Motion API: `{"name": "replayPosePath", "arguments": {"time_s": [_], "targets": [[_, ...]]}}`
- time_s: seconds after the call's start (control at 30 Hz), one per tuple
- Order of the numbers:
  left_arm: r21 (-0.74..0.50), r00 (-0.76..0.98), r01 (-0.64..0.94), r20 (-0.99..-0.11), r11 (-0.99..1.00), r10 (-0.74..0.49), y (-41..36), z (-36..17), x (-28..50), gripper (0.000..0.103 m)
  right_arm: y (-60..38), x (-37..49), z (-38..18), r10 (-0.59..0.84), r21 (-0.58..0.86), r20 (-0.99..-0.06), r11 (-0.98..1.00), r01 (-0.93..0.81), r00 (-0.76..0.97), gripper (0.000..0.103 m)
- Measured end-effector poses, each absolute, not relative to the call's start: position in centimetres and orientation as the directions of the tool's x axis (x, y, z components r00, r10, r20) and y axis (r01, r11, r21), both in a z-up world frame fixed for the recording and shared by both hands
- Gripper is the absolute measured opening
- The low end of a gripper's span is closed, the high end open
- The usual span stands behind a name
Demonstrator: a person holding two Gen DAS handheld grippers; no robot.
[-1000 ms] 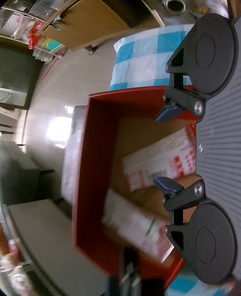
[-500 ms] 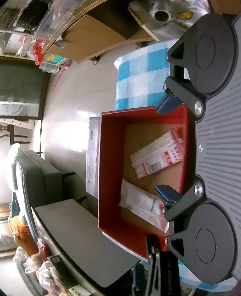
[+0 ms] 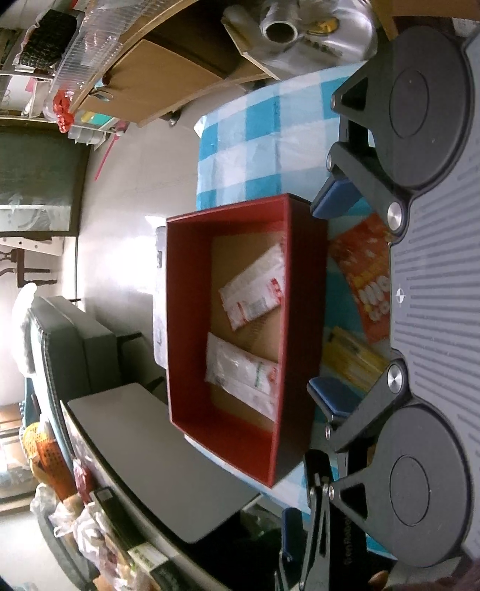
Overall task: Organize snacks
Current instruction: 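Move both tools back toward the remaining snacks on the cloth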
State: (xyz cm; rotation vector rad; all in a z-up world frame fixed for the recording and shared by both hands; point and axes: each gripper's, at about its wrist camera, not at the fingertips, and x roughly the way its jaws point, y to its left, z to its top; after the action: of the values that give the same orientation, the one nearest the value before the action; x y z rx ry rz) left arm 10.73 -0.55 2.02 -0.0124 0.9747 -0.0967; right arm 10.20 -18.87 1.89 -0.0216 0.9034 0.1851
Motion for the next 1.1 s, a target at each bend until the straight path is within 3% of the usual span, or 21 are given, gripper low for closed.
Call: {"name": "replayPosePath", "arguments": {"time_s": [0.7, 1.1], "targets": [[-0.049, 0.504, 0.086, -0.86, 0.995, -0.086, 1.6, 0.2, 4.7, 0.072, -17.5, 5.5, 0.2, 0.166, 0.065, -0.827, 0.977, -0.202, 0.537, 0.098], [-0.066, 0.358, 0.103, -0.929, 0.992, -0.099, 2.8, -3.4, 0.0, 0.072, -17.2, 3.2, -0.7, 0.184, 0.077, -0.848, 0.971, -0.227, 0.498, 0.1]]}}
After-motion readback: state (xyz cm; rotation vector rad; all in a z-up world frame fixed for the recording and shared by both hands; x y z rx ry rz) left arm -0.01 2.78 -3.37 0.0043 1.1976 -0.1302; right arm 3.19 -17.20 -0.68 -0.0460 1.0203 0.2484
